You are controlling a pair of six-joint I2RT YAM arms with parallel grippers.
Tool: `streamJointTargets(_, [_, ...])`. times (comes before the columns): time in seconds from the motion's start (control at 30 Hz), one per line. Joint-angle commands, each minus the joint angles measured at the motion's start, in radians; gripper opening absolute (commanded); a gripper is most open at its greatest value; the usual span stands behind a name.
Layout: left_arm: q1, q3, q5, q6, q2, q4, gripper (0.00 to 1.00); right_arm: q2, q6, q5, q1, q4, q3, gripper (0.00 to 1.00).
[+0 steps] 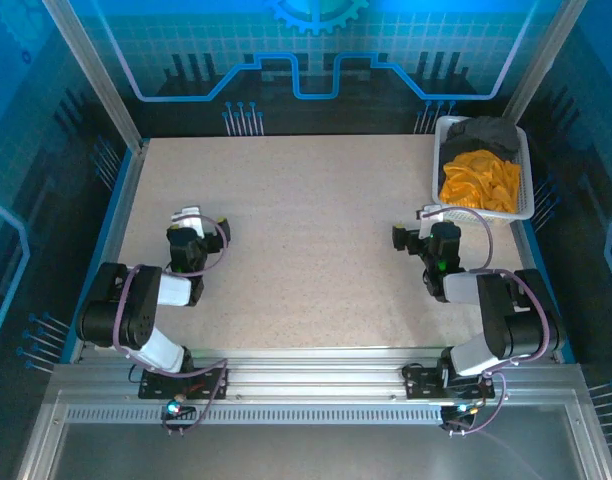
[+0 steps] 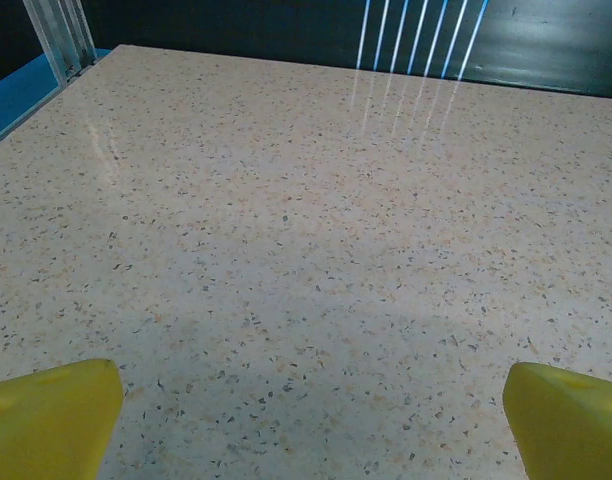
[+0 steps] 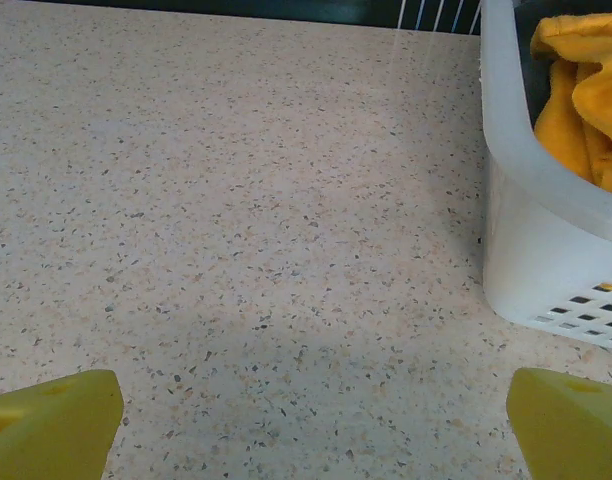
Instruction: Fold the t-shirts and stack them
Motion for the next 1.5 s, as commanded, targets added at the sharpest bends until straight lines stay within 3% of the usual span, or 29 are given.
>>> streamJointTargets(0.0, [-0.007, -0.013, 0.019, 0.019, -0.010, 0.030, 0.99, 0.004, -0.012, -0.013, -0.012, 0.013, 0.019, 1.00])
streamJointTargets(0.87, [-0.008, -0.006, -0.003, 0.014, -0.010, 0.022, 0.99, 0.000, -0.021, -0.027, -0.012, 0.015, 0.018, 1.00])
streamJointTargets(0.97, [-0.066, -0.043, -0.082, 0.061, -0.053, 0.067, 0.99, -0.105, -0.076, 0.040, 0.053, -0.152, 0.069, 1.00])
streamJointTargets(1.07, [-0.192, -0.005, -0.243, 0.163, -0.257, -0.117, 0.99, -0.299, -0.049, 0.127, 0.123, -0.378, 0.172, 1.00])
streamJointTargets(1.13, [-0.239, 0.098, -0.312, 0.110, -0.414, -0.293, 0.99, -0.434, 0.025, 0.256, 0.171, -0.546, 0.293, 1.00])
streamJointTargets(1.2, [-0.266, 0.301, -0.306, 0.028, -0.495, -0.606, 0.99, -0.463, 0.197, 0.287, 0.148, -0.872, 0.548, 1.00])
streamJointTargets(1.23, [-0.256, 0.440, -0.262, -0.107, -0.508, -0.824, 0.99, -0.444, 0.276, 0.240, 0.115, -1.052, 0.673, 1.00])
streamJointTargets(1.27, [-0.247, 0.553, -0.258, -0.259, -0.507, -0.992, 0.99, -0.417, 0.357, 0.246, 0.086, -1.151, 0.744, 1.00])
streamJointTargets(1.3, [-0.217, 0.648, -0.226, -0.381, -0.489, -1.132, 0.99, -0.378, 0.399, 0.161, 0.032, -1.186, 0.798, 1.00])
streamJointTargets(1.33, [-0.131, 0.681, -0.027, -0.491, -0.455, -1.126, 0.99, -0.333, 0.421, 0.023, -0.036, -1.200, 0.848, 1.00])
streamJointTargets(1.4, [0.000, 0.726, 0.289, -0.748, -0.376, -1.067, 0.99, -0.226, 0.520, -0.016, -0.098, -1.292, 0.968, 1.00])
streamJointTargets(1.47, [-0.020, 0.829, 0.331, -0.793, -0.300, -1.111, 0.99, -0.114, 0.588, 0.041, -0.118, -1.411, 1.096, 0.97])
